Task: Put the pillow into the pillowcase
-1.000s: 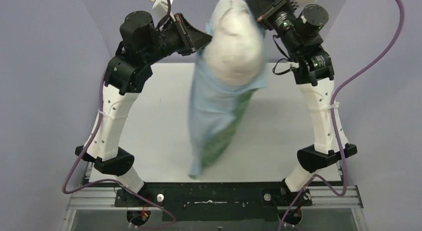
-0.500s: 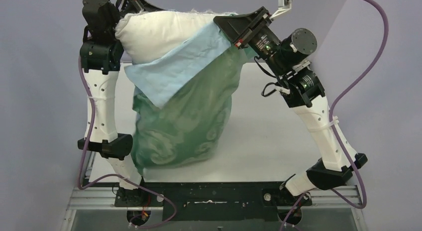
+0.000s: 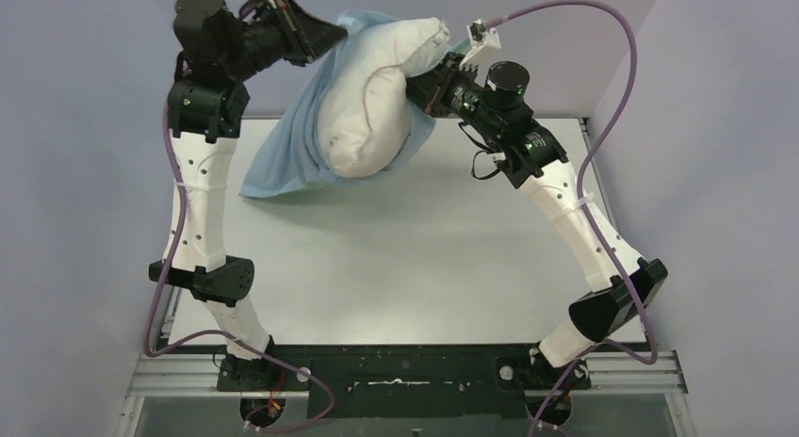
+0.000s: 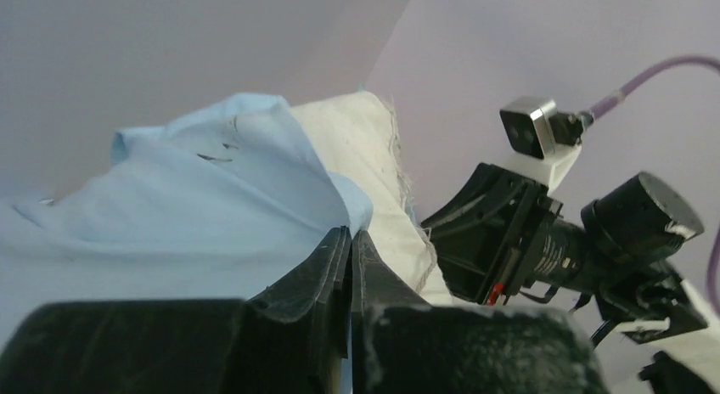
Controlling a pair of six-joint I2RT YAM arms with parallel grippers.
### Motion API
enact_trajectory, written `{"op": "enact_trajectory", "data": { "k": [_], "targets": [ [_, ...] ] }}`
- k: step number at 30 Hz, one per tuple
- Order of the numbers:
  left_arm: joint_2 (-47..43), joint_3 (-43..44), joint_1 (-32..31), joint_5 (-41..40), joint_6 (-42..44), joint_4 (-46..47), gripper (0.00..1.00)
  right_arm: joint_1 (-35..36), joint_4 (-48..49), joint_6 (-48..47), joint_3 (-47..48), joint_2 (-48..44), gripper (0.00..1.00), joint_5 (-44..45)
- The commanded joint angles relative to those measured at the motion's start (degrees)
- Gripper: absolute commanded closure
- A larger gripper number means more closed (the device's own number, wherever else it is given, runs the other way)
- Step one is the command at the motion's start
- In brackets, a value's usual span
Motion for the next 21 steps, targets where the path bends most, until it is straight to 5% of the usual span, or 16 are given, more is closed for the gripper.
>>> {"op": "enact_trajectory", "data": {
  "k": [1, 5, 8, 12, 15, 21],
  "targets": [
    [-10.84, -11.23, -10.22, -0.09, 18.23, -0.33, 1.0, -1.71, 6.87, 0.11, -11.87, -6.29, 1.0, 0.35],
    [-20.18, -39.26, -13.02, -3.49, 18.93, 8.0, 1.0, -4.54, 10.35, 2.89, -30.15, -9.6, 1.0, 1.43],
    [-23.38, -52.11, -14.49, -3.09, 18.51, 10.95, 0.96, -7.52, 13.77, 5.66, -43.16, -10.32, 1.0, 1.68],
    [-25.01, -60.17, -17.09, -4.0, 20.45, 5.64, 0.66, -12.11, 19.03, 8.94, -54.41, -9.0, 1.0, 1.42],
    [-27.71, -65.36, -20.24, -9.91, 21.35, 1.97, 0.62, -14.6, 19.15, 9.57, -55.72, -7.25, 0.99, 0.86],
    [-31.21, -71.63, -22.95, -14.14, 21.55, -2.56, 0.6, -16.98, 5.63, 3.91, -51.5, -8.97, 0.66, 1.69]
  ]
}}
